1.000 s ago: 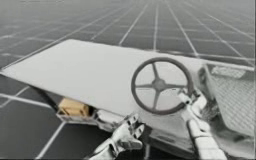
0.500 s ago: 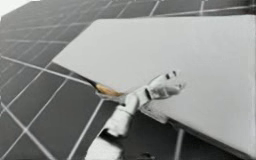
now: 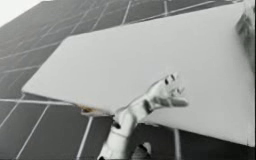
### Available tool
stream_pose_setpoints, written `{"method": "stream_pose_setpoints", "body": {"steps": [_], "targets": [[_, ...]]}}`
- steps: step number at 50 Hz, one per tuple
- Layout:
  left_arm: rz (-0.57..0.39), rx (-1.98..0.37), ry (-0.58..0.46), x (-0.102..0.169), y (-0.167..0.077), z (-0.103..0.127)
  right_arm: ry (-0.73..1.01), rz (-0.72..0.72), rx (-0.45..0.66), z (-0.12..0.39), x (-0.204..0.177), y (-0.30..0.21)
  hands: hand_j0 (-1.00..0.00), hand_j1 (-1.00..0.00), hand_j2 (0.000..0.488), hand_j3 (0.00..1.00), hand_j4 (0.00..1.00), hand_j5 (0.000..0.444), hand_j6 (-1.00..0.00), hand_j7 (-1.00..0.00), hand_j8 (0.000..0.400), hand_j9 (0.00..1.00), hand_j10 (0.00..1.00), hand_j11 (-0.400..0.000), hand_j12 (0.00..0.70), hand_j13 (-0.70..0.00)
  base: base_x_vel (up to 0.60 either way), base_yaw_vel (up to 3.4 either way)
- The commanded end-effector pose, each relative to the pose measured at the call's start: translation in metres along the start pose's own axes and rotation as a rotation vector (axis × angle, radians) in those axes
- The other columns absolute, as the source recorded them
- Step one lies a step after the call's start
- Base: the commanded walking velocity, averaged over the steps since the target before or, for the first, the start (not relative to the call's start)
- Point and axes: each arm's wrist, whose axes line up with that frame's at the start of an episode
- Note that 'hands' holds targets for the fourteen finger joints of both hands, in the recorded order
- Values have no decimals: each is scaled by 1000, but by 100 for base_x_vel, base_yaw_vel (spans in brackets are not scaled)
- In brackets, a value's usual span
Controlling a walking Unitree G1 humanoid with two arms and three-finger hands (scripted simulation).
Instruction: Pick up and drop off the object
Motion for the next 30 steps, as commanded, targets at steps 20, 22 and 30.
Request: {"method": "stream_pose_setpoints", "body": {"steps": [20, 22, 30], "targets": [[96, -24, -484, -39, -16, 43, -573, 916, -437, -37, -254, 27, 0, 0, 0, 0, 0, 0, 0, 0, 0, 0, 0, 0, 0, 0, 0, 9], [116, -24, -549, -46, -9, 42, -593, 1028, -428, -56, -284, 35, 0, 0, 0, 0, 0, 0, 0, 0, 0, 0, 0, 0, 0, 0, 0, 21], [89, 63, -754, -56, -20, 37, -619, 1063, -419, -80, -330, 7, 0, 0, 0, 0, 0, 0, 0, 0, 0, 0, 0, 0, 0, 0, 0, 15]]}}
